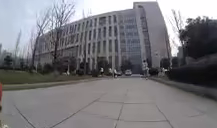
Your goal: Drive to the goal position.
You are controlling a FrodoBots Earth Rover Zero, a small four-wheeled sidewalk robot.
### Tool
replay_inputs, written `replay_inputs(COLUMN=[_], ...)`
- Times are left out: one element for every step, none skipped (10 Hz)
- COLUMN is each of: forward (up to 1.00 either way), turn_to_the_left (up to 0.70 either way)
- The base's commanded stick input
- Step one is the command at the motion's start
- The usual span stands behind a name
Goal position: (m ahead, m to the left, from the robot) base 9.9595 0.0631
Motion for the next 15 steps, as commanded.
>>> replay_inputs(forward=[0.7,0.7,0.7,0.7,0.7,0.7,0.7,0.7,0.7,0.7,0.7,0.7,0.7,0.7,0.7], turn_to_the_left=[0.0,0.0,0.0,0.0,0.0,0.0,0.0,0.0,0.0,0.0,0.0,0.0,0.0,0.0,0.0])
